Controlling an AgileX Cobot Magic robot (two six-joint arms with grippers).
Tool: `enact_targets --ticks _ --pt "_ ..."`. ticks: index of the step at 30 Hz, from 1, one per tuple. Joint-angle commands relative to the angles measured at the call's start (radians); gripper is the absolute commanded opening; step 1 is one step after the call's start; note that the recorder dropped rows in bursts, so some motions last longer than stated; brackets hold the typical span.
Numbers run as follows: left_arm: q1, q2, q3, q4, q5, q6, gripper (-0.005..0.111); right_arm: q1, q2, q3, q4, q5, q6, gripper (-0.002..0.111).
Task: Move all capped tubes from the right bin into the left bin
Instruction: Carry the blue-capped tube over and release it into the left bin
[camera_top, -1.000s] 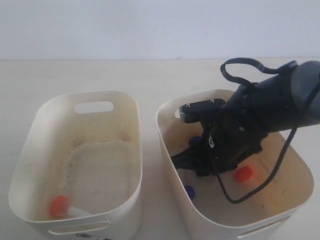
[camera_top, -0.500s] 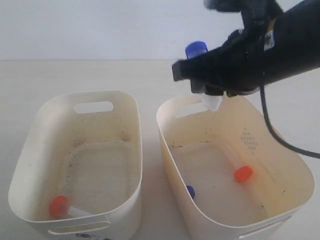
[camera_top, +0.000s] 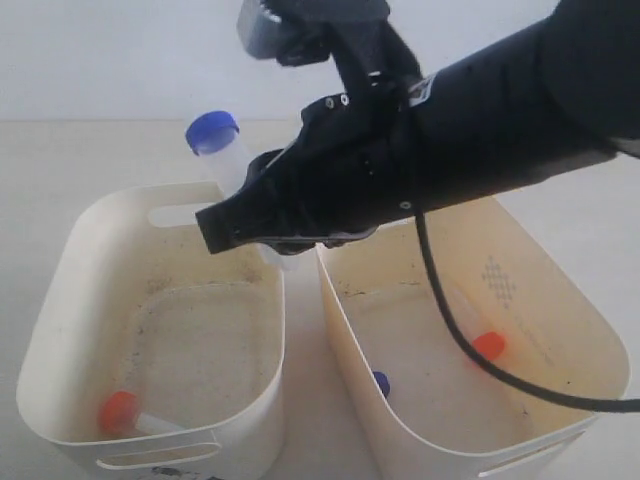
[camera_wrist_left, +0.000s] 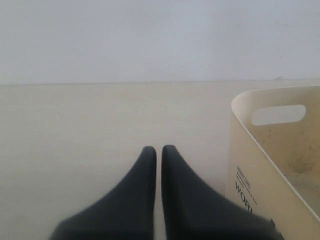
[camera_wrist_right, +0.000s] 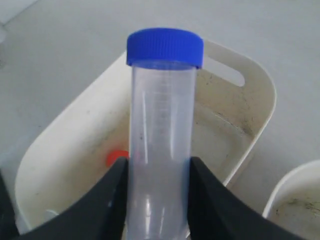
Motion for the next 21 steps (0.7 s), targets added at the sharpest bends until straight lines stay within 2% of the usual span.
enact_targets --ticks 1,2,3,4,5,7,9,10,16,21 --pt "0.001 -0.003 -0.003 0.000 -0.006 -0.008 0.004 0.002 0.066 -0.004 0.008 -0.042 -0.014 0.055" --pt "0.001 -0.003 -0.003 0.000 -0.006 -0.008 0.004 0.002 0.076 -0.004 0.009 -0.042 -0.006 0.065" --pt "0.001 -0.003 -0.003 0.000 -0.006 -0.008 0.004 0.002 0.085 -0.004 0.009 -0.042 -0.003 0.068" --pt "0.001 -0.003 -0.003 0.000 -0.006 -0.008 0.004 0.002 0.087 -0.004 0.009 -0.042 0.011 0.066" --pt "0.001 -0.003 -0.003 0.000 -0.006 -0.008 0.004 0.002 0.087 -0.004 0.009 -0.042 0.032 0.058" --pt "0.001 -0.003 -0.003 0.000 -0.006 -0.008 0.004 0.002 0.085 -0.004 0.009 -0.051 0.046 0.034" --pt "0.001 -0.003 -0.003 0.000 -0.006 -0.008 0.004 0.002 0.075 -0.006 0.006 -0.061 0.039 -0.002" --pt "0.001 -0.003 -0.003 0.000 -0.006 -0.008 0.004 0.002 0.072 -0.006 0.002 -0.064 0.035 0.002" --pt "0.001 -0.003 -0.003 0.000 -0.006 -0.008 0.004 -0.013 -0.050 -0.006 -0.102 -0.061 0.008 0.001" --pt "0.001 -0.003 -0.003 0.000 -0.006 -0.008 0.004 -0.128 -0.179 -0.004 -0.108 0.050 0.041 0.001"
